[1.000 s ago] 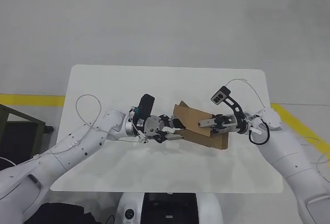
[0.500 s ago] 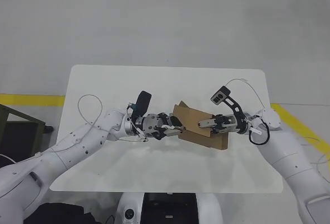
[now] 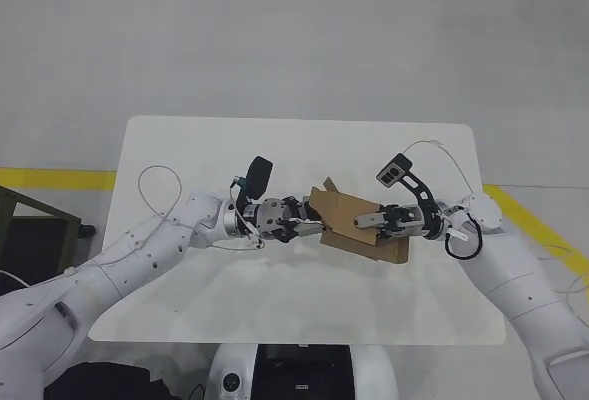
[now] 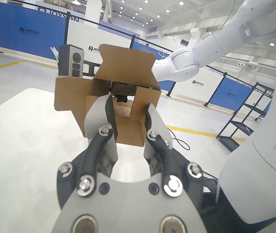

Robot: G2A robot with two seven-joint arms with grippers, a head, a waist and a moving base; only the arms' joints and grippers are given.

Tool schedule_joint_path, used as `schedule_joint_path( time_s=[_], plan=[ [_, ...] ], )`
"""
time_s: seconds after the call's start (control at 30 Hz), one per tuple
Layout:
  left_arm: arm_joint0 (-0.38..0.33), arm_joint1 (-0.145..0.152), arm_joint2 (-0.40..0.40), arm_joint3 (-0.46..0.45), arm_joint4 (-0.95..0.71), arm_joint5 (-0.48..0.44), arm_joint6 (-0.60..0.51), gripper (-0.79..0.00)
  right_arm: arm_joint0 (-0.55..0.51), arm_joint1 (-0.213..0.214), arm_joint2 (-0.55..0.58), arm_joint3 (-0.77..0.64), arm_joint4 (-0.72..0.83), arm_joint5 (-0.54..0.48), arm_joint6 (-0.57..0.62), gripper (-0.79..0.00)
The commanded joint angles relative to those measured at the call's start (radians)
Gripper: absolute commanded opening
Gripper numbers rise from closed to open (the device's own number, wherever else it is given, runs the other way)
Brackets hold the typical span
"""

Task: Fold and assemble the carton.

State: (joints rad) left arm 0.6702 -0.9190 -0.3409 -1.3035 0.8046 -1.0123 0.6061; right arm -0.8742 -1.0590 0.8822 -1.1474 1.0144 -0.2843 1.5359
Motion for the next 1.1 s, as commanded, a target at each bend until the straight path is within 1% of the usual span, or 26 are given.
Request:
schedule_joint_path(
  time_s=[0.0,0.13,0.57,1.07],
  plan=[
    [0.000,0.001,-0.005,-0.001,-0.013,0.000,-0.022,-0.533,0.001,-0.001,-0.001,0.001,-0.001,0.000,0.000,-0.785],
    [0.001,0.004,-0.016,-0.012,-0.040,0.000,-0.069,-0.542,0.003,-0.003,-0.001,0.003,-0.005,0.000,0.000,-0.785],
    [0.026,0.016,-0.082,-0.062,-0.081,0.000,-0.223,-0.526,0.008,-0.009,-0.004,0.012,-0.025,0.000,0.000,-0.785],
    [0.066,0.004,-0.152,-0.106,-0.122,0.004,-0.391,-0.517,0.008,-0.016,0.008,0.022,-0.042,0.000,0.000,-0.785]
  ],
)
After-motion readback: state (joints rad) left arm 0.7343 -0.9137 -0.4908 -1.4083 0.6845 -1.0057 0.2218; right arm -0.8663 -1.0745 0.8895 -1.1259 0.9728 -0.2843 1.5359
